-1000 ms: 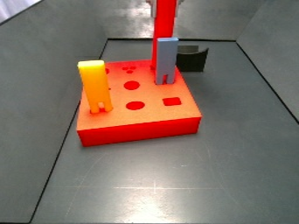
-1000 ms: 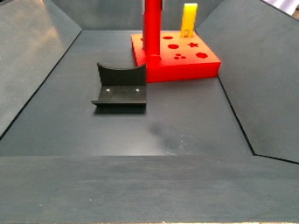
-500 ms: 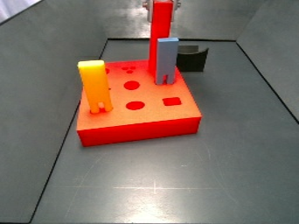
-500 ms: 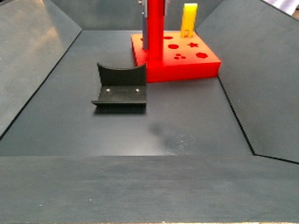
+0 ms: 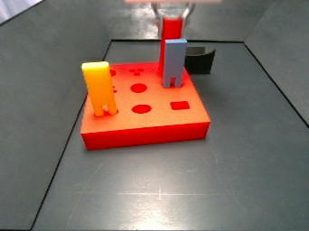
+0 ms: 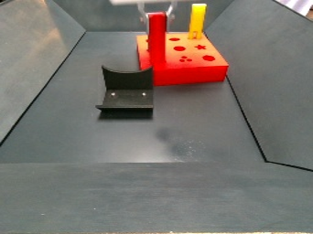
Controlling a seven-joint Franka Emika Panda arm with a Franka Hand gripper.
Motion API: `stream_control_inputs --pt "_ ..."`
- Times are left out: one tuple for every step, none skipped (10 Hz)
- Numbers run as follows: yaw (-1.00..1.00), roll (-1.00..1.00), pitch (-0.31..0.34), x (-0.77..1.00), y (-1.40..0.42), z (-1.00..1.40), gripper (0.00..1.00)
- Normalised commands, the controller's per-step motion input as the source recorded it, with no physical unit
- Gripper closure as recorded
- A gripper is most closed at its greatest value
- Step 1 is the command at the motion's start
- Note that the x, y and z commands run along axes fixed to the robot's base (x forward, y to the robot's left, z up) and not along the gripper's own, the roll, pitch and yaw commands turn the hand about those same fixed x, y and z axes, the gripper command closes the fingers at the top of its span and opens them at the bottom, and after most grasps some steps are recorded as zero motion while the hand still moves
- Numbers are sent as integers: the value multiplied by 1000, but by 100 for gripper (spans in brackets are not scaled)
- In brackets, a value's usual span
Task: Pick up the arch object. Move up. Place the arch object on the fixture. Regrasp the arch object. Move to above the board. Insert the arch object.
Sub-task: Insert the arch object.
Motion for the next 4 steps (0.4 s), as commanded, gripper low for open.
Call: stream_control_inputs --pt "-140 0 -123 -17 0 -537 100" --pt "-109 -10 -209 -23 9 -349 100" --pt "-26 -41 -191 0 80 -160 100" --pt "0 0 0 0 0 0 100"
